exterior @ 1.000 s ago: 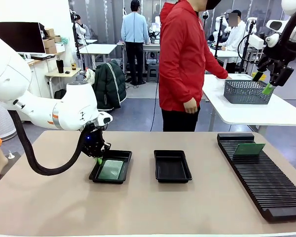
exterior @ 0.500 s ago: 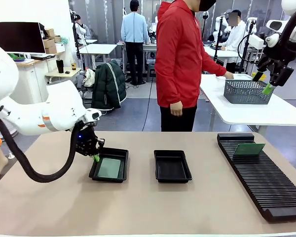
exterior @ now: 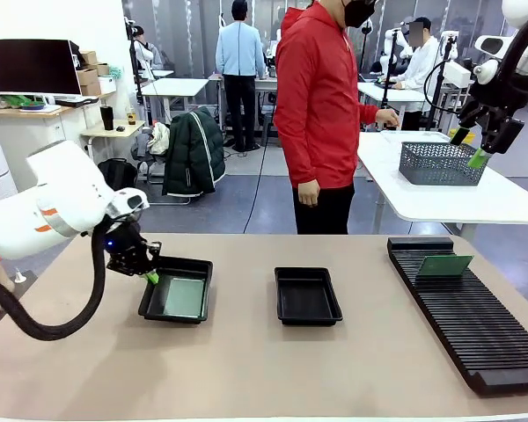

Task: Inspect and transfer BCBs to ESD trays.
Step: Pick up the ESD tray and place it on the left side of the table, then pick up the Blank PCB from the PCB Rack and place it in the right ESD tray.

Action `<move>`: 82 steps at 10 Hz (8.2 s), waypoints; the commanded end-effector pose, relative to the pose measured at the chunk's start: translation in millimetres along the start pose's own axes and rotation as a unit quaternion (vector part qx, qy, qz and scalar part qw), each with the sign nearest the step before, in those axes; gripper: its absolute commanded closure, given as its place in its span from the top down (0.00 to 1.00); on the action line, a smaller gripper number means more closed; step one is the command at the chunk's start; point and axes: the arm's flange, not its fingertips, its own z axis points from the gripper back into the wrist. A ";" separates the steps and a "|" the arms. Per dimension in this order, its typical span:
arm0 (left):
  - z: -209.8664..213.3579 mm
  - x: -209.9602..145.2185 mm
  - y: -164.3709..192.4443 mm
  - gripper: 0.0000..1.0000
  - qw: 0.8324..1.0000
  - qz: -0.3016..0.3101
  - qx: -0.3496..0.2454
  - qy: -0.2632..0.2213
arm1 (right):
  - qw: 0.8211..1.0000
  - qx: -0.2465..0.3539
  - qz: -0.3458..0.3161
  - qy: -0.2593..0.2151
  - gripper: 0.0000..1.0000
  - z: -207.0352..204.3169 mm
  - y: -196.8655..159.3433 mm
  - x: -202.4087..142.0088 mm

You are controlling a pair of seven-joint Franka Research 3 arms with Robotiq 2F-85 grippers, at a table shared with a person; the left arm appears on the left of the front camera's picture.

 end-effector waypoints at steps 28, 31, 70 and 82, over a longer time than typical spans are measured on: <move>63.2 -33.7 210.1 0.20 0.999 0.006 -0.038 0.008 | 1.000 0.000 -0.001 0.000 1.00 0.1 0.1 -1.2; 70.0 -31.7 204.9 0.53 0.999 0.014 -0.021 0.023 | 1.000 0.000 -0.001 0.000 1.00 0.1 0.1 -1.2; 178.8 -2.7 122.1 1.00 0.990 -0.024 0.096 0.102 | 0.999 -0.006 0.024 0.029 1.00 -27.6 3.2 -6.9; 178.8 -2.7 122.1 1.00 0.990 -0.024 0.096 0.102 | 0.989 -0.045 0.052 0.129 1.00 -192.2 19.4 -74.2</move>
